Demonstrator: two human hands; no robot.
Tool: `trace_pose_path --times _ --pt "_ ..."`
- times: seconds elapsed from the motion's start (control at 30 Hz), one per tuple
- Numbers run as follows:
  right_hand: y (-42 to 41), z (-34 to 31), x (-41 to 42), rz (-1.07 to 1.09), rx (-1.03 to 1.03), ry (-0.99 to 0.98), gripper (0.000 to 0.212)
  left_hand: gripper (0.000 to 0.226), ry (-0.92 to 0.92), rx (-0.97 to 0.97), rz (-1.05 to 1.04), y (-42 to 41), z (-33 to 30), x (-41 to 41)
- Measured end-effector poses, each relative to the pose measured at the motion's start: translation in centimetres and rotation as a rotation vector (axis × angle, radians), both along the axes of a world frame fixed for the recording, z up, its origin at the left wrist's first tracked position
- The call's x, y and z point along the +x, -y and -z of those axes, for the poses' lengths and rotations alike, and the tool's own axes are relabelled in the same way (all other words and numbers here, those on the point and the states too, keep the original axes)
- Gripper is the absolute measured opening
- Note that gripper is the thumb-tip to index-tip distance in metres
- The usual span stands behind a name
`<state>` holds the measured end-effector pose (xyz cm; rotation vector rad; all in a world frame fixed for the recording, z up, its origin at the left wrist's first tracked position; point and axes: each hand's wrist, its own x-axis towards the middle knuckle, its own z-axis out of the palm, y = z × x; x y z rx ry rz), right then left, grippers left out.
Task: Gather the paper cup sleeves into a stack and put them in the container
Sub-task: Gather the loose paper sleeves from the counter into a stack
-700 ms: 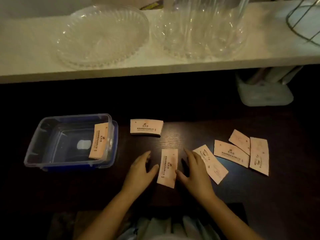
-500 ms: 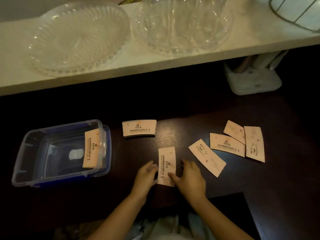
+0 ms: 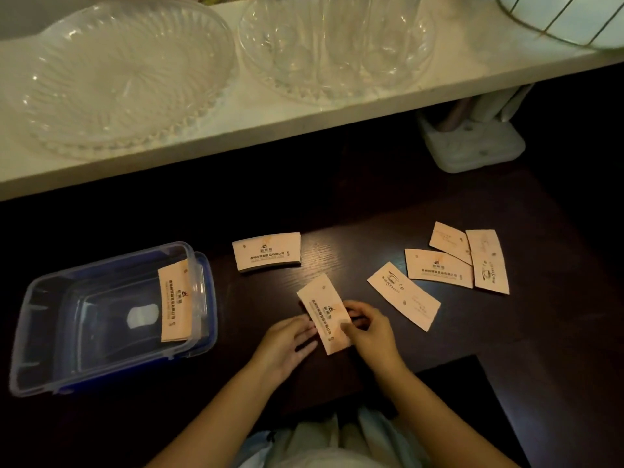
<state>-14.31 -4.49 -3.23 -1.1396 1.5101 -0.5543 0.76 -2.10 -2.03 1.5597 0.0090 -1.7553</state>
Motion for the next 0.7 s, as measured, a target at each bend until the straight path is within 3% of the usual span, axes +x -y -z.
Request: trace_pose_path --times 0.17,0.33,0.57,0.7 --pt "0.0 -0.7 -0.2 0.031 0.078 0.222 0.034 0.014 0.085 -0.105 0.106 -0.3 -0.3 0.0" --pt "-0.3 -1.3 -0.8 0.106 0.120 0.294 0.025 0.010 0.048 -0.135 0.101 0.0 -0.8 0.2" --pt "-0.2 -2.1 -4.0 -0.028 0.016 0.079 0.019 0.019 0.172 -0.256 0.406 -0.6 -0.6 1.5" --pt "2.1 -1.0 -7.9 0.099 -0.300 -0.455 0.029 0.018 0.151 -0.260 0.268 -0.4 -0.2 1.2"
